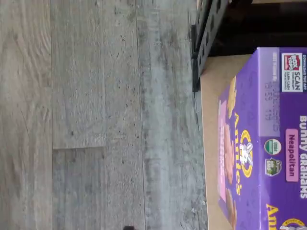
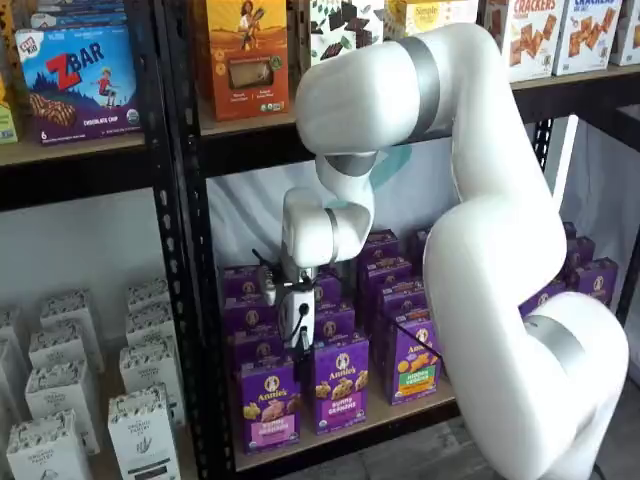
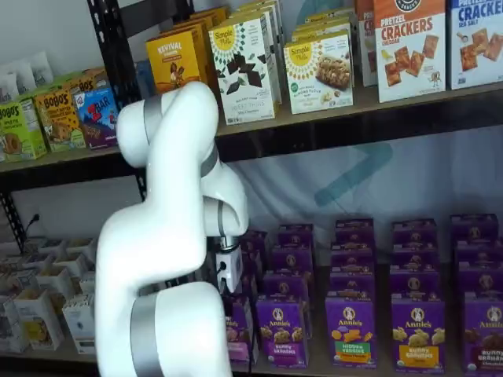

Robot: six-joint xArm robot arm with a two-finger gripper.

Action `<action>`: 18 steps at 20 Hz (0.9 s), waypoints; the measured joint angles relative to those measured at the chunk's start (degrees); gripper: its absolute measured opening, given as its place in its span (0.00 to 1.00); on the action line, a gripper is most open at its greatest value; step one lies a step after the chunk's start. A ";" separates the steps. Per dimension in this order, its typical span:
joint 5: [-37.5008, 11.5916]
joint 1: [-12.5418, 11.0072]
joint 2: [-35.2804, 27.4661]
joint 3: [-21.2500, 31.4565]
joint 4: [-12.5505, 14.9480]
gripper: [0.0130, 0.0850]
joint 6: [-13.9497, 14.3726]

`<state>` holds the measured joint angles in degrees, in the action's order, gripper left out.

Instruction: Pick up the purple box with a pink patch in the middle, on the bottom shelf, the first box from the left

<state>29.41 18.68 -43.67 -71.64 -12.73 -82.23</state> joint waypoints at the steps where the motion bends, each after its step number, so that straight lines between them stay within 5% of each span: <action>1: 0.53 -0.02 0.10 -0.01 -0.83 1.00 -0.78; 7: 0.81 0.04 2.58 2.98 -4.28 1.00 -3.83; 18: -8.63 1.58 1.73 5.06 -12.44 1.00 -10.30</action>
<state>20.78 20.26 -41.94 -66.58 -25.17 -92.52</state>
